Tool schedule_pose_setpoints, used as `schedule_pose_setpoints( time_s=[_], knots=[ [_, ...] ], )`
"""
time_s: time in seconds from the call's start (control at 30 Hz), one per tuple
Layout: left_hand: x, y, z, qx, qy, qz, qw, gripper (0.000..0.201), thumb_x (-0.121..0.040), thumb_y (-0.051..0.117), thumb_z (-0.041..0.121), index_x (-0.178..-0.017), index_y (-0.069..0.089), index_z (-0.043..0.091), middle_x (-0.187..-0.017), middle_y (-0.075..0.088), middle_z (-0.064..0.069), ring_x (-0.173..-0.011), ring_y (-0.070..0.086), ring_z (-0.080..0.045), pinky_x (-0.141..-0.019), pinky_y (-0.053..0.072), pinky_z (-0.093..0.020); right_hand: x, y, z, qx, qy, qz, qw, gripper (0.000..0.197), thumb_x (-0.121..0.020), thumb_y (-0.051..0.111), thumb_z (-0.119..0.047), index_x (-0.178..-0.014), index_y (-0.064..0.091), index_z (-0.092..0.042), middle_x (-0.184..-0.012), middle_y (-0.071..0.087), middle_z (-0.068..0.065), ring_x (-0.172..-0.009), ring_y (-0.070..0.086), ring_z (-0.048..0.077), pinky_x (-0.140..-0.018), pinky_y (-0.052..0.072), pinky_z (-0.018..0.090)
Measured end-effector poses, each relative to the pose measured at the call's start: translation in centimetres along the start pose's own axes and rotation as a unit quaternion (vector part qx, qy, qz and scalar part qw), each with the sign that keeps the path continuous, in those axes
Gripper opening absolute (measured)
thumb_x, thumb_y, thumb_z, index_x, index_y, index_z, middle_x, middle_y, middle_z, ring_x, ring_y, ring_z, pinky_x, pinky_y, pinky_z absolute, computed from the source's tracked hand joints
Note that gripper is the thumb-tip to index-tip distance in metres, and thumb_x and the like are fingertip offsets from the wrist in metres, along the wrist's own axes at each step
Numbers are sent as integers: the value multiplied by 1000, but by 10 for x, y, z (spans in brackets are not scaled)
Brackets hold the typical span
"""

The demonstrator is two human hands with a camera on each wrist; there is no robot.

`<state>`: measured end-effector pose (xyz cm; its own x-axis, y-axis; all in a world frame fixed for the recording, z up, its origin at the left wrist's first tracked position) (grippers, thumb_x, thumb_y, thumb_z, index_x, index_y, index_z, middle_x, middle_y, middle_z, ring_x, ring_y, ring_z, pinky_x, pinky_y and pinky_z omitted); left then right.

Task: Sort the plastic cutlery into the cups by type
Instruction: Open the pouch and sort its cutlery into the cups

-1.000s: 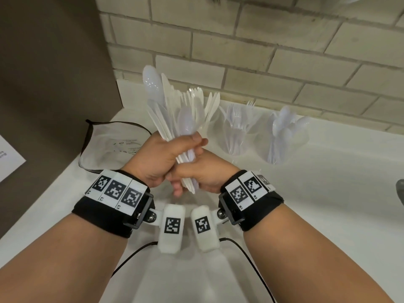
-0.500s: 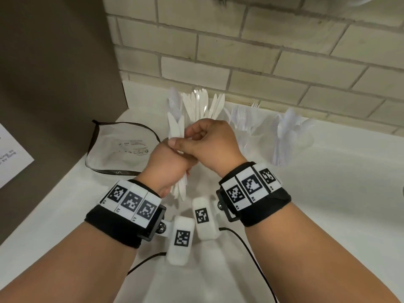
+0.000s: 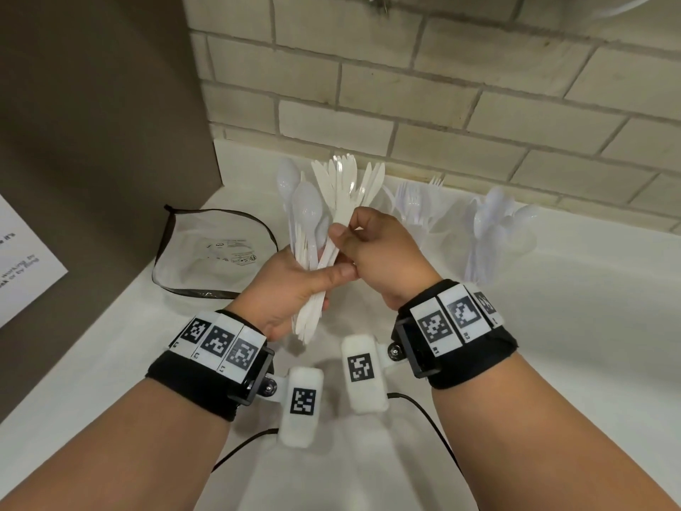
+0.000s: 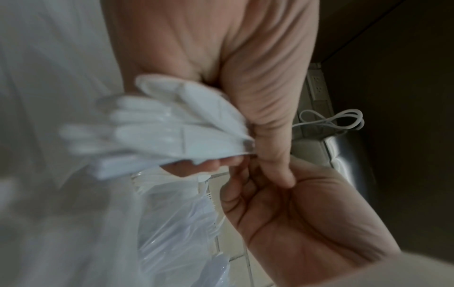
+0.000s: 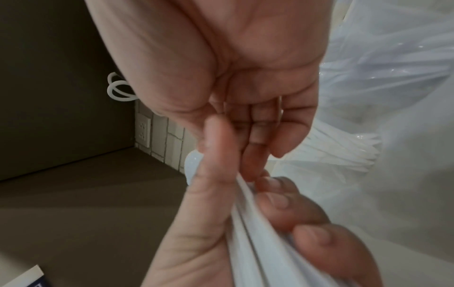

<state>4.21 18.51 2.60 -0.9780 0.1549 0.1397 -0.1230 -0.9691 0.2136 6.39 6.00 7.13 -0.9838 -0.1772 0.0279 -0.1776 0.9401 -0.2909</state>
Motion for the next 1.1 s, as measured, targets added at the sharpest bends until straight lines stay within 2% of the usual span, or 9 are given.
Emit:
schedule_pose_setpoints(
  time_s=[0.13,0.27,0.37,0.43,0.5,0.57,0.7,0.93,1.1],
  knots=[
    [-2,1,-2,34,16,0,999,36,-70,75,35,-97,64,14,-70,59,-3,-52,51,-11,-56,46,-28,0,-2,1,-30,9,-14,999,19,-95,55,-16,-96,56,3,-83,66,17,-68,63,22,-69,57,39],
    [-4,2,-2,57,-3,37,998,56,-69,63,44,-105,65,2,-84,69,-12,-60,64,-13,-59,52,-26,3,-1,-3,-108,24,39,993,17,-101,41,-17,-107,54,-10,-85,59,8,-63,63,19,-64,58,36],
    [-3,-1,-7,70,-31,33,996,34,-78,65,36,-89,64,3,-68,56,-7,-53,53,-16,-53,48,-27,3,-7,-10,-183,18,124,975,20,-103,32,-24,-104,50,-15,-74,47,5,-45,53,21,-55,56,39],
    [-2,-2,-10,56,-35,25,998,20,-86,63,28,-78,60,9,-66,51,-6,-53,48,-15,-54,46,-28,2,-11,-12,-159,5,132,978,26,-103,33,-32,-102,52,-14,-71,42,4,-39,40,15,-41,42,27],
    [-2,-1,-12,33,-31,23,999,20,-89,62,25,-78,61,8,-67,53,-7,-56,48,-16,-59,44,-30,2,-10,-13,-101,-8,100,990,30,-97,47,-40,-95,59,-13,-63,45,-3,-39,37,8,-43,33,22],
    [-1,1,-12,16,-29,23,999,23,-90,61,25,-77,61,5,-67,54,-7,-58,48,-17,-62,42,-32,2,-8,-14,-23,-28,81,996,24,-86,66,-39,-86,65,-14,-56,53,-14,-43,47,0,-50,40,20],
    [-1,5,-11,7,-19,1,1000,16,-93,56,19,-84,61,6,-69,55,-4,-63,52,-14,-62,47,-30,0,-2,-7,47,-40,71,996,25,-72,82,-31,-86,66,-17,-64,62,-10,-50,60,-2,-56,49,12],
    [2,5,-14,51,-34,-1,998,20,-84,63,26,-90,61,7,-75,56,-5,-57,56,-15,-60,53,-33,-4,1,-6,84,-44,67,993,16,-86,67,-22,-72,59,-17,-62,58,-7,-50,54,-1,-52,43,10],
    [0,1,-17,52,-36,-4,998,28,-74,70,33,-87,66,8,-74,62,-4,-60,54,-16,-63,47,-33,-9,-3,-6,37,-24,95,994,20,-92,56,-22,-73,55,-16,-63,52,-3,-57,50,12,-56,40,27]
  ],
)
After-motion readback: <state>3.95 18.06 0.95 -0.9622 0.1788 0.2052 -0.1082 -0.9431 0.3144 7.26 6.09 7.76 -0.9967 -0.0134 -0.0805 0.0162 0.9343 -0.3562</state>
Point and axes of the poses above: each hand's wrist, its own x-axis away from the middle knuckle, its own y-axis out of the palm, z = x × y, the point moved 1 cm from there along -x, towards the middle knuckle
